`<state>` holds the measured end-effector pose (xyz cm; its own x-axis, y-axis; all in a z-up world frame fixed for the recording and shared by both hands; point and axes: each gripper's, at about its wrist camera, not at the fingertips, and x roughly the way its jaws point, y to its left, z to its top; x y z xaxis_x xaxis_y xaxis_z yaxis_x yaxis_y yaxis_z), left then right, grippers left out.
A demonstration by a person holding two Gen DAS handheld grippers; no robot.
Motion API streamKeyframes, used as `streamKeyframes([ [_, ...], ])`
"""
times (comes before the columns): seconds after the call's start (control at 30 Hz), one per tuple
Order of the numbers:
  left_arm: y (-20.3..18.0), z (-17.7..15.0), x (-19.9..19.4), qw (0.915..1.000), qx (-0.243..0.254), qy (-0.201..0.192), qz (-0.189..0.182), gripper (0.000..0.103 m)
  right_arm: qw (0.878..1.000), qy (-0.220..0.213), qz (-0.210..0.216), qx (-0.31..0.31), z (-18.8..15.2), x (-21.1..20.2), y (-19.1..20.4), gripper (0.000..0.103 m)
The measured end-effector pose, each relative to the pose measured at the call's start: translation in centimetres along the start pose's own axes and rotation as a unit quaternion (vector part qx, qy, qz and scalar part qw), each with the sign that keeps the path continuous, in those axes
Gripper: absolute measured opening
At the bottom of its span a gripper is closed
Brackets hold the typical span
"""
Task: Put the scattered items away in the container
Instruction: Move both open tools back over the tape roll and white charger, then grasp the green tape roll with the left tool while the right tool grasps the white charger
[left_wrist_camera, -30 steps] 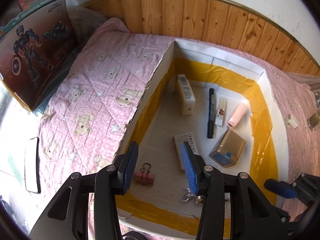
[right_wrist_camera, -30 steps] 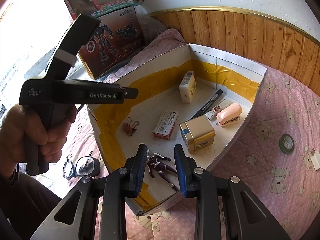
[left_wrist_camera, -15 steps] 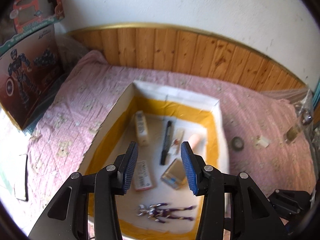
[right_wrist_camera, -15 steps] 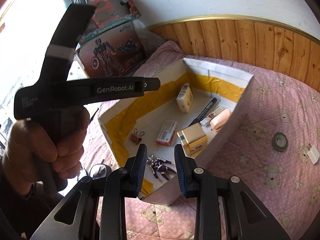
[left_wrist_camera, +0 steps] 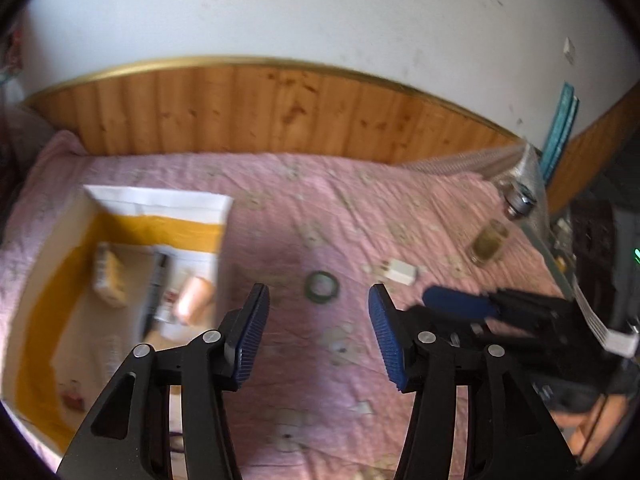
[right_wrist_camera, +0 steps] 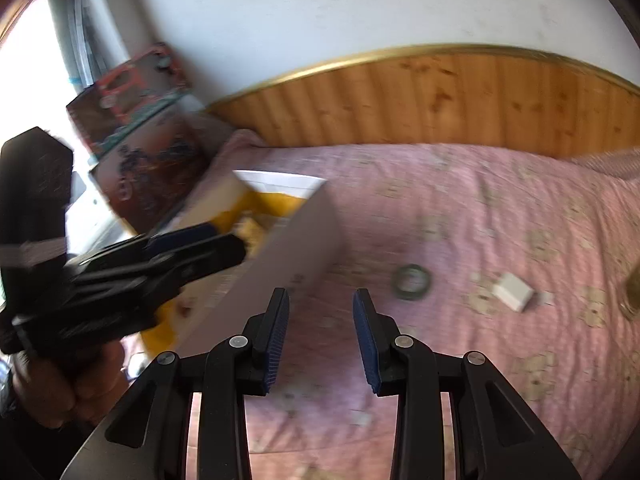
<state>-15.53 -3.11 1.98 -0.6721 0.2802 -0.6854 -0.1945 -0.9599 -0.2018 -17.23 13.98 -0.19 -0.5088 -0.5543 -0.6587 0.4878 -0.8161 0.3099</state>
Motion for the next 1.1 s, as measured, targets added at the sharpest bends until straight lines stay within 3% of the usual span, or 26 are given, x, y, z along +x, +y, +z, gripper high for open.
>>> streamKeyframes([
  [0.2,-3.0,-1.2,7.3,0.9980,0.034,0.052,0.016,0.056,0.995,0.035,-0.094,-0.001,-0.9,2.7,-6.8,0.040],
  [0.4,-3.0,-2.1,14.0,0.9935,0.049,0.094,0.040,0.056,0.988,0.062,-0.134,-0.035,-1.2,5.3,-10.1,0.050],
  [0.63,-0.9,-1.6,18.3,0.9937,-0.008,0.101,0.049,0.058,0.980,0.065,-0.181,-0.054,-0.7,7.0,-14.3,0.065],
  [0.73,-0.6,-1.5,19.6,0.9939,-0.012,0.102,0.042,0.059,0.980,0.070,-0.178,-0.049,-0.4,8.0,-15.6,0.068],
  [0.83,-0.6,-2.0,20.9,0.9927,-0.007,0.111,0.048,0.059,0.980,0.078,-0.175,-0.053,-0.2,9.4,-16.6,0.068],
  [1.0,-0.6,-1.7,21.9,0.9941,-0.002,0.091,0.060,0.060,0.982,0.083,-0.164,-0.050,-0.9,10.9,-17.6,0.068],
  [1.1,-0.6,-1.9,22.0,0.9950,0.005,0.080,0.060,0.059,0.981,0.088,-0.164,-0.047,-1.6,11.5,-17.5,0.047],
])
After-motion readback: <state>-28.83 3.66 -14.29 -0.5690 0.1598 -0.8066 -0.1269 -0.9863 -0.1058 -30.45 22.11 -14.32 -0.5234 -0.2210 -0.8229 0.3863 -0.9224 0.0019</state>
